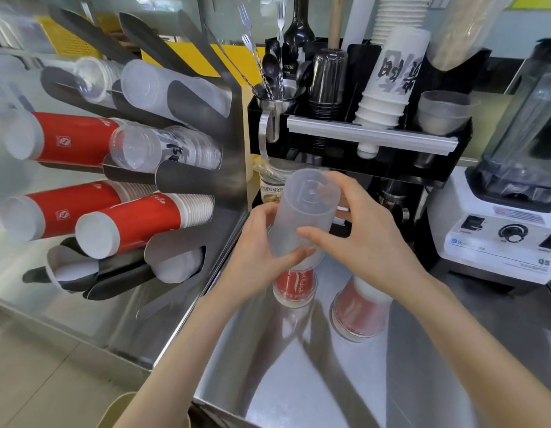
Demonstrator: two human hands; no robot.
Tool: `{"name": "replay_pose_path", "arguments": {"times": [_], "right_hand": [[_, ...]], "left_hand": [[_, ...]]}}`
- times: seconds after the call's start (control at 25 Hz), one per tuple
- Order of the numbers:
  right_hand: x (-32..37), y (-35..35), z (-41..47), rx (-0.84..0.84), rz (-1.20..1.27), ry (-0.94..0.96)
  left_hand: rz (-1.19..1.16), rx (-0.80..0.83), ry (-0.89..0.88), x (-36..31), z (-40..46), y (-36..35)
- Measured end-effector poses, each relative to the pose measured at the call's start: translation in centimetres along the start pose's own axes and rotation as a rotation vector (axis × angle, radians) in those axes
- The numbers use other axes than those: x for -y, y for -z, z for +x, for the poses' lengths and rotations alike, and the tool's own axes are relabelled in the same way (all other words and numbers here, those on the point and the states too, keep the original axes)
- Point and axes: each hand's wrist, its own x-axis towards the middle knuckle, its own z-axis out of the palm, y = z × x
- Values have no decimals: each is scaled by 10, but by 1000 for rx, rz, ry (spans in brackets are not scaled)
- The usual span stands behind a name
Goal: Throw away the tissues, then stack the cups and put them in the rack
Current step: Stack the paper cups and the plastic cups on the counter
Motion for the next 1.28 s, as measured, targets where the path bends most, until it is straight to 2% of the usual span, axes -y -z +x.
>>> {"name": "replay_pose_path", "arguments": {"times": [0.2, 0.6, 1.0, 1.12, 1.28], "right_hand": [[-12, -24, -20, 75, -10, -53], [-64, -90, -42, 280, -216, -245], [-76, -103, -46, 303, -224, -240], [-68, -94, -44, 360, -241, -228], [-54, -54, -43, 252, -266, -104]], "left_hand": [[23, 55, 16, 24, -33, 2], [189, 225, 264, 95, -63, -17], [254, 280, 389, 100, -59, -22], [275, 287, 328, 85, -55, -20], [362, 158, 107, 43, -39, -8]]}}
